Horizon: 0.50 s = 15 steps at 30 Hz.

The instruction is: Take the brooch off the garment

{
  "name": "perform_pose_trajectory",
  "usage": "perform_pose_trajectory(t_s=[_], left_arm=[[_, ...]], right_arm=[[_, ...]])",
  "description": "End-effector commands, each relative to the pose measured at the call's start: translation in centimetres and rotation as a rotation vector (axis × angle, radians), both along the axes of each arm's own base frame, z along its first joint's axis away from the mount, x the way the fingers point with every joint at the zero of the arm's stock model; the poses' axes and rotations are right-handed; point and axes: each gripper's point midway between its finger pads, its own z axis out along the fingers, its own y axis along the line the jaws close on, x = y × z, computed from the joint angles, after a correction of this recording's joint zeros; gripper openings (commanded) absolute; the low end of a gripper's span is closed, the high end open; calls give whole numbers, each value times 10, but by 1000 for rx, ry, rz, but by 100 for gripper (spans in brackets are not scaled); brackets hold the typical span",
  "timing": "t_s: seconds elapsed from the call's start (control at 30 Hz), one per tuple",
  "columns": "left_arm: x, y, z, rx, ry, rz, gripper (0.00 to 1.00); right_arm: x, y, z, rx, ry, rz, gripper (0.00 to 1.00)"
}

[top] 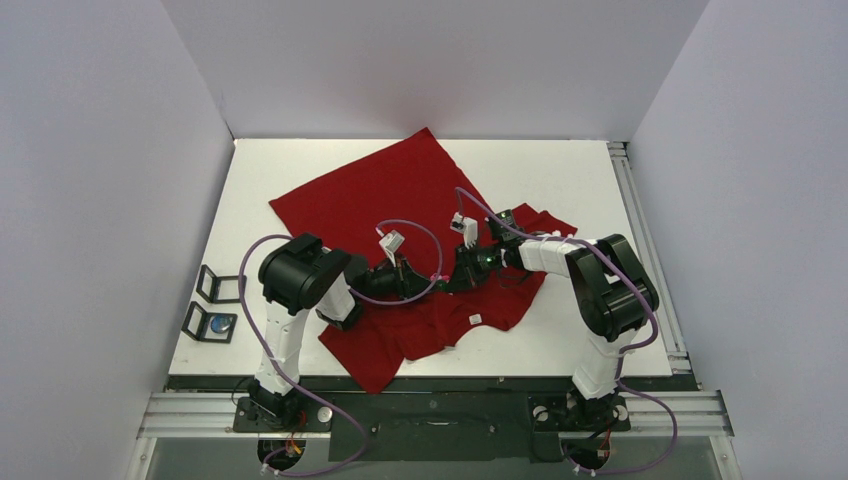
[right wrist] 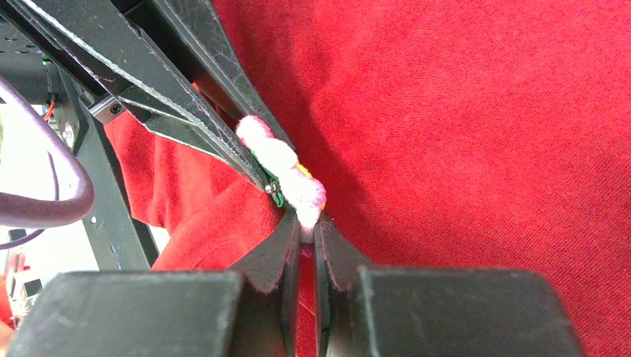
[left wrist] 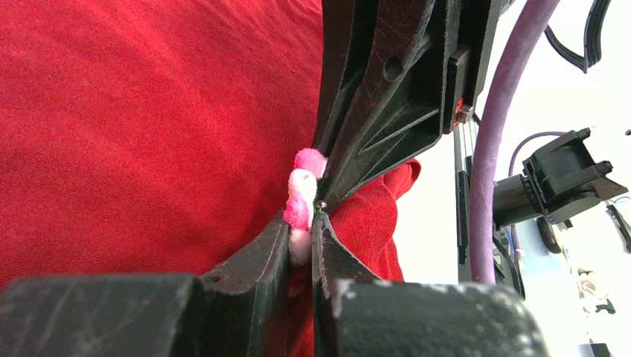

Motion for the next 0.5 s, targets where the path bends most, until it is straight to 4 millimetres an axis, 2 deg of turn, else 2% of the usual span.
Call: perform_pose_trajectory(t_s=[0.0,0.07,0.17,0.33,0.4,0.47], left_arm=[[9,2,29,-82,-85,25,0],[11,4,31,-85,-84,32,2],[9,4,38,-86,-124,25,23],[6,5,47,-87,-174,12,45],[6,5,48,-84,-184,14,51],[6,7,47,-76,-200,18,52]], right_arm=[[17,6,24,59,-105,4,0],[17,7,25,66,-103,-1,0],[16,8,28,78,-102,0,0],[14,9,28,84,-92,2,0],[14,9,28,85,-88,4,0],[14,9,27,84,-86,4,0]])
